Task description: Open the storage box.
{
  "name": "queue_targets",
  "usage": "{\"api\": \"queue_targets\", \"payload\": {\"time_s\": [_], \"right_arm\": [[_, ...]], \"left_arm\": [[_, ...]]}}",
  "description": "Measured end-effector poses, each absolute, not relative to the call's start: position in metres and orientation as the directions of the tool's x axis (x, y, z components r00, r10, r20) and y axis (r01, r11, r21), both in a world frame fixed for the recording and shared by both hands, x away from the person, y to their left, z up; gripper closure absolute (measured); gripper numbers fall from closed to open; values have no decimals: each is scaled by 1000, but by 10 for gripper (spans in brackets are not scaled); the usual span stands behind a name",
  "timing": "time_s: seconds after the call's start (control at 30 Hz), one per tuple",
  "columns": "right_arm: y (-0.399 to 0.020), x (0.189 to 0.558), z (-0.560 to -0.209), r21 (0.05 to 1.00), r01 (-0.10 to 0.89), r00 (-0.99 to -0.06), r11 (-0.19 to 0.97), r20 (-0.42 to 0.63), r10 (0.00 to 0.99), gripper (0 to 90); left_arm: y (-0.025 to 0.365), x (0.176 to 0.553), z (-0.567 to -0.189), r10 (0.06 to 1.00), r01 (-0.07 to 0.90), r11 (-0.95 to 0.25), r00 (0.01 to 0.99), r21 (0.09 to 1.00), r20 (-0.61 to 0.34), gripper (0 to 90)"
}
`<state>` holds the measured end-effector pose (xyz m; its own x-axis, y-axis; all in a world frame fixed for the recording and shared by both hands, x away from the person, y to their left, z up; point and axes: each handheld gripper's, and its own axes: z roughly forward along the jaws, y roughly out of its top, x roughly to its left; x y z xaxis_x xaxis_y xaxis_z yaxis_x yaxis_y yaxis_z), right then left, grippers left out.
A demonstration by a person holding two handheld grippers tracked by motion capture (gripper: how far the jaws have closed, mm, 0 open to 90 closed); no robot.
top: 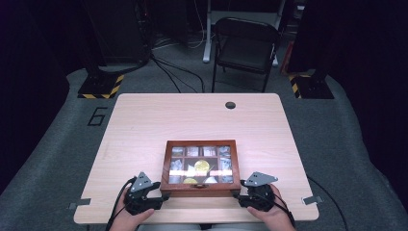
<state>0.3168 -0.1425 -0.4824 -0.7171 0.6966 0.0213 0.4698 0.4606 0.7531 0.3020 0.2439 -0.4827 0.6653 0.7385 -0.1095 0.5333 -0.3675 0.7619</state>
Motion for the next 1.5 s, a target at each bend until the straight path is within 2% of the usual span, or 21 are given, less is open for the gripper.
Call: {"api": "queue_targets", "payload": {"time_s": [0.57, 0.93, 1.1, 1.4, 1.5], "right_arm": [[-147, 316, -473, 796, 458, -703, 395, 52, 709, 480], [-148, 315, -470, 812, 441, -695, 382, 39, 718, 448], [-148, 316, -465, 820, 422, -693, 387, 18, 720, 446], [-149, 325, -452, 846, 428, -683, 318, 73, 727, 430], [-149, 328, -445, 853, 422, -682, 306, 76, 727, 431]], "left_arm": [[244, 309, -476, 751, 510, -351, 654, 785, -89, 425], [242, 309, -468, 746, 494, -362, 662, 791, -72, 419], [242, 313, -460, 748, 501, -338, 657, 797, -95, 418], [246, 320, -447, 751, 535, -251, 633, 807, -186, 407], [247, 322, -440, 759, 518, -248, 629, 819, -169, 406]]}}
